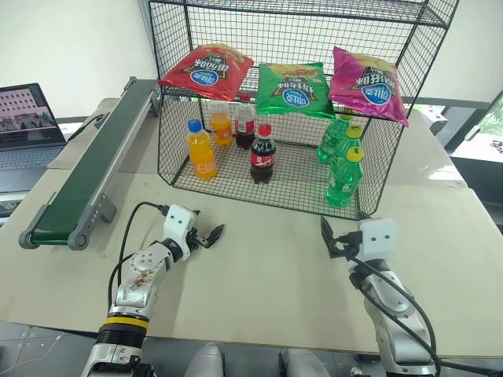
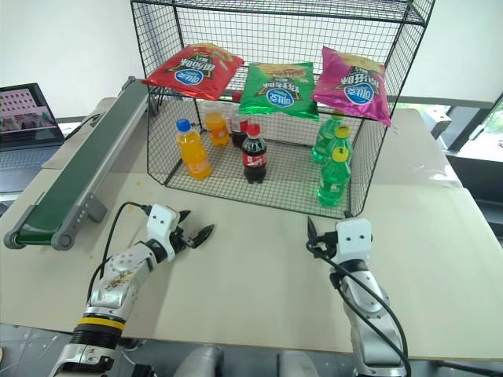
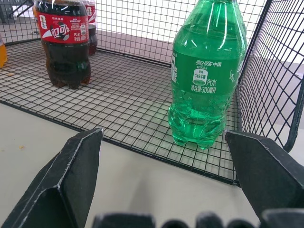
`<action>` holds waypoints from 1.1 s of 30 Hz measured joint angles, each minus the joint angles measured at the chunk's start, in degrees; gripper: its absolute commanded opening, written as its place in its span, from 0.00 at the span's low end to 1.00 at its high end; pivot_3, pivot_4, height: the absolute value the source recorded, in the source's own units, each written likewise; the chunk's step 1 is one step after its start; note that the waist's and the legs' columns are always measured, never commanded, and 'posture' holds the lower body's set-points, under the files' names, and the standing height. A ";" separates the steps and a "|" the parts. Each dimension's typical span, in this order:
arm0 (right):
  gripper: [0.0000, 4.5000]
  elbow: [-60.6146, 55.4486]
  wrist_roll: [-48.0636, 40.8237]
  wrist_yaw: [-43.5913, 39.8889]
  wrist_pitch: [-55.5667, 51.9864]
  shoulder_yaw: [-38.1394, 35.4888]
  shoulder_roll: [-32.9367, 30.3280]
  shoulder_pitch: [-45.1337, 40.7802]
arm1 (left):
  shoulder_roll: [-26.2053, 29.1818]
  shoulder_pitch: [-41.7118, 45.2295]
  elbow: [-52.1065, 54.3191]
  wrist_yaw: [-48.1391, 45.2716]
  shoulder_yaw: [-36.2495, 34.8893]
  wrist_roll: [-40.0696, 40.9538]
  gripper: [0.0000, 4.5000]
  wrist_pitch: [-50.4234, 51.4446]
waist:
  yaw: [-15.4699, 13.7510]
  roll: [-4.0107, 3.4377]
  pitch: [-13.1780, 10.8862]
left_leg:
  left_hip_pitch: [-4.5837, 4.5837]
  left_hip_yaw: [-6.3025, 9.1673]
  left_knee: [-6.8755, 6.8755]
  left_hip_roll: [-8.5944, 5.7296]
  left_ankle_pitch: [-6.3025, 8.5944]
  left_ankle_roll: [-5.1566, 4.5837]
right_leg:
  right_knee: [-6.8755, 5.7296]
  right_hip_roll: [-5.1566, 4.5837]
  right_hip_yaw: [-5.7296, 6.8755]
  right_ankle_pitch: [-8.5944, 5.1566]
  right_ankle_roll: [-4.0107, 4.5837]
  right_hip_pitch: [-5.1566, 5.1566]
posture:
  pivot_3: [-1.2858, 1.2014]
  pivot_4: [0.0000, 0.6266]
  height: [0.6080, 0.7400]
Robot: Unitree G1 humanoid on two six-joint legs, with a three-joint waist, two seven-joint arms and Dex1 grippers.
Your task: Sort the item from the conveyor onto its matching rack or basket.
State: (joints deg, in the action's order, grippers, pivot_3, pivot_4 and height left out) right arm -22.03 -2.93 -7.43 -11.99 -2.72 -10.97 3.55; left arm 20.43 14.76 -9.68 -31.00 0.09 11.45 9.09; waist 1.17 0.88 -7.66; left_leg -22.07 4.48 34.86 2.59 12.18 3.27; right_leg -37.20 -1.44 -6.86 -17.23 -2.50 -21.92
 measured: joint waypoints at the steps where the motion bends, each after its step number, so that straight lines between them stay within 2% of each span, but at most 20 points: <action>1: 1.00 0.00 0.00 0.00 0.00 0.00 0.00 0.00 | 0.00 0.00 0.00 0.00 0.00 0.00 0.99 0.00 | 0.00 0.00 0.00 | 0.00 0.00 0.00 0.00 0.00 0.00 | 0.00 0.00 0.00 0.00 0.00 0.00 | 0.52 0.24 1.00; 10: 1.00 -2.55 -0.62 -2.43 0.00 -0.03 -0.74 0.81 | 0.81 -0.85 0.59 -0.29 -0.39 -0.96 0.99 -0.22 | 0.02 0.00 0.01 | 0.01 0.00 0.01 0.00 0.00 0.00 | -0.01 0.00 0.00 0.00 0.00 0.01 | 0.52 0.24 1.00; 33: 1.00 -3.06 -0.58 -2.49 -0.02 0.16 -0.71 0.46 | 0.81 -1.55 1.35 -0.96 -1.97 0.13 0.99 0.15 | -0.01 0.00 0.01 | 0.01 0.01 0.03 0.00 0.00 0.00 | -0.03 0.00 0.01 0.00 0.00 0.01 | 0.52 0.24 1.00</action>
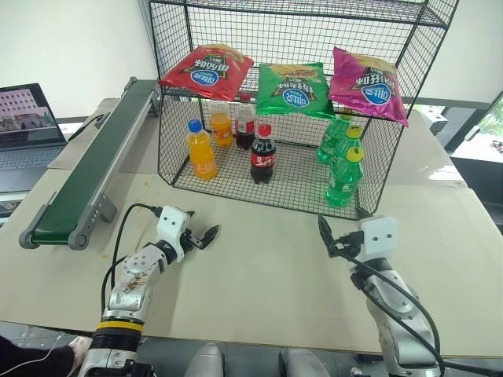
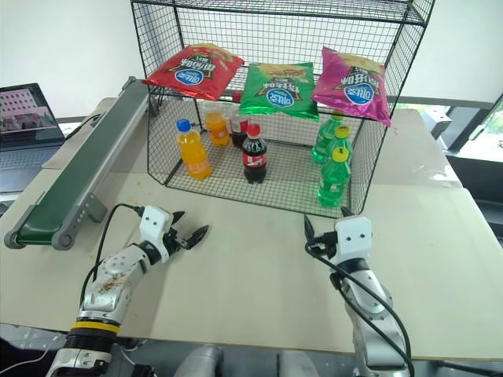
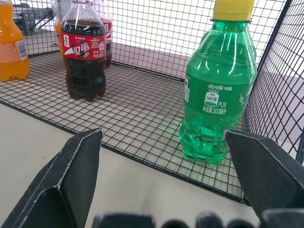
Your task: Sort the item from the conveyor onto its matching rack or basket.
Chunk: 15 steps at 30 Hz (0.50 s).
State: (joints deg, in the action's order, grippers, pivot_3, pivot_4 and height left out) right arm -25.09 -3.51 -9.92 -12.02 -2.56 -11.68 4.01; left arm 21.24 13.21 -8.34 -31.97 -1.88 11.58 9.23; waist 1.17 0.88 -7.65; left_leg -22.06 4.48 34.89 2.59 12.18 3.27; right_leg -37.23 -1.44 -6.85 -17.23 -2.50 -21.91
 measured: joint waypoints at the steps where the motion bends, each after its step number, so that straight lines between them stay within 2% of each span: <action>1: 1.00 0.00 0.00 0.02 0.00 0.00 0.00 0.00 | 0.00 0.00 0.00 -0.02 -0.01 0.00 0.99 0.00 | 0.00 0.00 0.00 | 0.00 0.00 0.00 0.00 0.00 0.00 | 0.00 0.00 0.00 0.00 0.00 0.00 | 0.52 0.24 1.00; 15: 1.00 0.00 0.08 0.28 -0.01 0.02 0.55 0.09 | -0.01 1.40 -0.14 -0.64 -0.01 0.00 0.99 0.00 | 0.01 0.00 0.00 | 0.00 0.00 0.01 0.00 0.00 0.00 | -0.02 0.00 0.00 0.00 0.00 0.00 | 0.52 0.24 1.00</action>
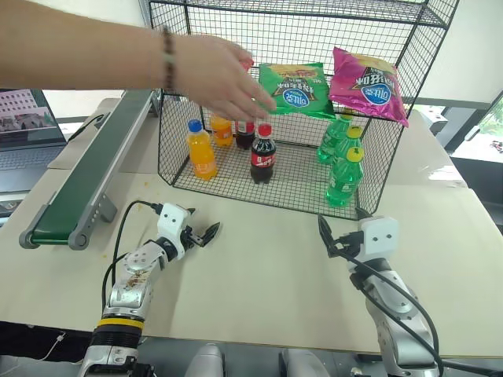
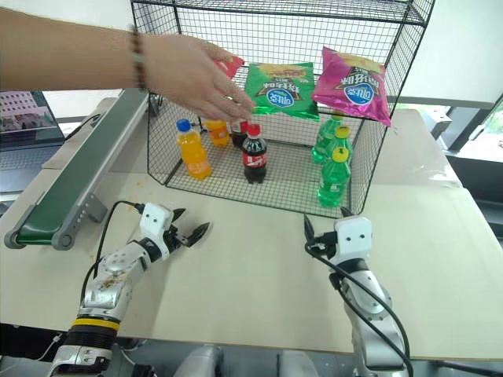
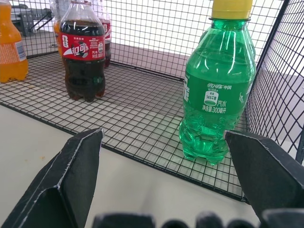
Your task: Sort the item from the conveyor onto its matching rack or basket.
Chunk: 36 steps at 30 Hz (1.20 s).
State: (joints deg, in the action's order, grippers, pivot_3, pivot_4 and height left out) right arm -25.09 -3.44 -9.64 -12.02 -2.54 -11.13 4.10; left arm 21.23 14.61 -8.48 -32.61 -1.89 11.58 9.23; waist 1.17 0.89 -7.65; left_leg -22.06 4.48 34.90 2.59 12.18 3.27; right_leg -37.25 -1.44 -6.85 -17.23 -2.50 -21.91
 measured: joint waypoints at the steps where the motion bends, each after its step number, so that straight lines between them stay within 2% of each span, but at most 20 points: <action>1: 1.00 0.00 0.00 0.00 0.00 0.00 0.00 0.00 | 0.00 0.01 0.00 -0.11 0.00 0.00 0.99 0.00 | 0.01 0.00 0.00 | 0.00 0.00 0.00 0.00 0.00 0.00 | 0.00 0.00 0.00 0.00 0.00 0.00 | 0.52 0.24 1.00; 36: 1.00 -0.13 -0.07 -0.97 -0.11 0.72 -0.57 -0.50 | 0.09 -1.50 0.93 0.59 -1.23 0.06 0.99 -0.08 | -0.02 0.00 0.00 | 0.00 0.00 0.02 0.00 0.00 0.00 | -0.03 0.00 0.00 0.00 0.00 0.00 | 0.52 0.24 1.00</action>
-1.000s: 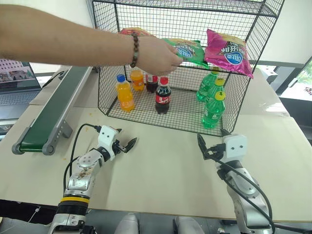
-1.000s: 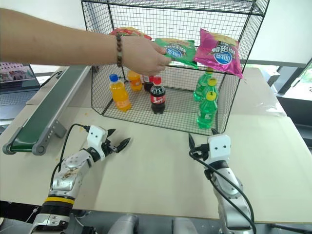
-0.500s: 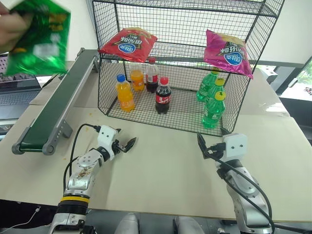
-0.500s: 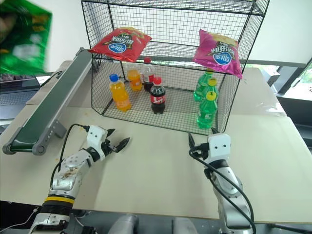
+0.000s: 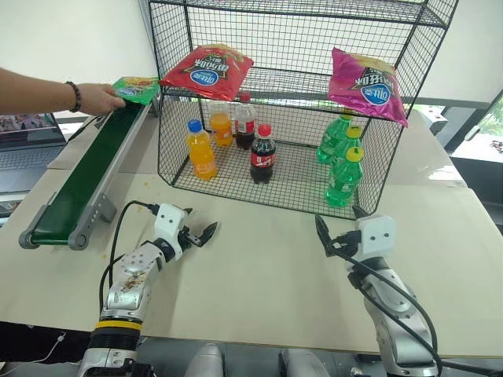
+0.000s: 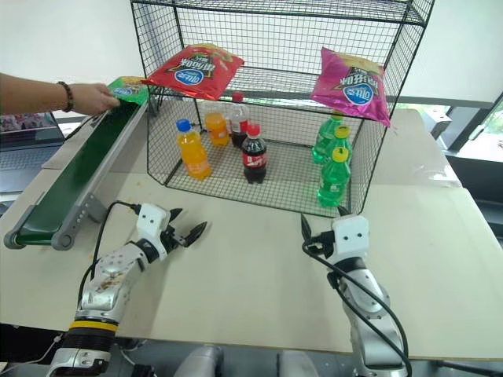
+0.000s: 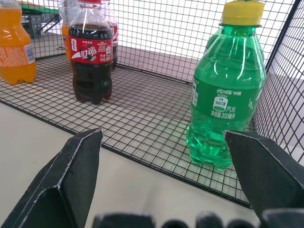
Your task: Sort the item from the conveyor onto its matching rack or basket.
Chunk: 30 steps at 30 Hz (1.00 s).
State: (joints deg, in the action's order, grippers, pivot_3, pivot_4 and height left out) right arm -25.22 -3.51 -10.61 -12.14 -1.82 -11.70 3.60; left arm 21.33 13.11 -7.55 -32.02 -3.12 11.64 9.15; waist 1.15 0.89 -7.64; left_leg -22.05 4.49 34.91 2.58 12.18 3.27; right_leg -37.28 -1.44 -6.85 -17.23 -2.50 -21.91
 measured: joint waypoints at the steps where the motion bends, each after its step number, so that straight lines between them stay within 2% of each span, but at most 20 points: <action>1: 1.00 0.00 -0.02 -0.22 -0.17 -0.01 -0.15 -0.02 | 0.01 -0.13 0.15 0.00 -0.22 0.06 0.99 0.08 | 0.01 0.00 0.00 | 0.00 0.00 0.00 0.00 0.00 0.00 | 0.00 0.00 0.00 0.00 0.00 0.00 | 0.52 0.24 1.00; 5: 1.00 -0.01 -0.10 -1.12 -0.97 0.08 -0.47 -0.39 | 0.37 -2.04 2.54 -0.35 -1.35 1.86 0.99 2.01 | 0.08 0.00 0.00 | 0.01 0.00 -0.01 0.01 0.00 0.00 | -0.04 0.00 0.00 0.00 0.00 -0.01 | 0.52 0.24 1.00; 10: 1.00 -0.37 -1.81 -3.54 -2.51 -0.22 -2.38 -2.06 | 3.18 -7.12 12.71 -3.10 -5.15 9.85 0.99 9.85 | 0.94 0.00 0.00 | 0.07 0.01 -0.02 0.03 0.01 -0.02 | -0.25 0.00 -0.01 -0.01 -0.01 -0.03 | 0.52 0.24 1.00; 14: 1.00 -0.61 -6.75 -10.79 -4.86 -0.76 -7.39 -7.14 | 8.19 -17.57 31.74 -3.95 -12.03 25.98 0.99 25.39 | 1.50 0.01 -0.01 | 0.10 0.01 0.03 0.06 0.02 -0.02 | -0.26 0.02 -0.01 -0.04 -0.02 0.02 | 0.52 0.24 1.00; 16: 1.00 -0.64 -9.94 -14.38 -5.94 -0.95 -9.06 -9.77 | 9.33 -21.63 36.82 -2.75 -15.97 33.03 0.99 30.38 | 1.71 0.01 -0.01 | 0.12 -0.01 0.01 0.10 0.02 -0.03 | -0.27 0.03 -0.01 -0.04 -0.01 0.03 | 0.52 0.24 1.00; 18: 1.00 -0.73 -14.80 -19.57 -7.46 -0.51 -10.60 -13.54 | 9.75 -26.59 39.97 0.68 -23.76 43.96 0.99 34.84 | 1.80 0.01 -0.01 | 0.15 0.00 0.00 0.17 0.03 -0.04 | -0.28 0.08 0.01 -0.06 0.02 0.02 | 0.52 0.24 1.00; 21: 1.00 -1.10 -19.31 -24.89 -8.45 0.78 -11.97 -16.98 | 9.61 -31.95 39.36 6.19 -33.61 57.02 0.99 37.46 | 1.75 0.01 -0.01 | 0.21 0.01 0.01 0.18 0.05 -0.08 | -0.26 0.08 0.04 -0.08 0.05 0.05 | 0.52 0.24 1.00; 24: 1.00 0.02 -23.30 -30.95 -9.34 3.61 -12.07 -20.29 | 5.73 -37.69 34.95 14.49 -42.26 73.60 0.99 36.49 | 1.39 0.03 -0.01 | 0.20 0.00 0.07 0.14 0.06 -0.08 | -0.19 0.02 0.04 -0.08 0.05 0.12 | 0.52 0.24 1.00; 30: 1.00 3.65 -29.49 -40.81 -10.05 5.84 -12.58 -27.08 | 0.18 -39.67 29.40 27.96 -52.65 93.63 0.99 26.31 | 0.90 0.19 -0.03 | 0.45 0.06 0.10 0.15 0.07 -0.07 | 0.05 0.01 0.15 -0.08 0.07 0.50 | 0.52 0.24 1.00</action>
State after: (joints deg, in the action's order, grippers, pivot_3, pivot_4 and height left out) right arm -21.57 -32.99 -51.42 -22.19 4.02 -24.28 -23.48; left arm 21.51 -26.56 21.85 -4.07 -55.77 105.27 35.47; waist 2.05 1.08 -7.68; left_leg -21.60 4.55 35.01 2.73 12.25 3.20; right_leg -37.23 -1.43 -6.71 -17.31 -2.44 -21.41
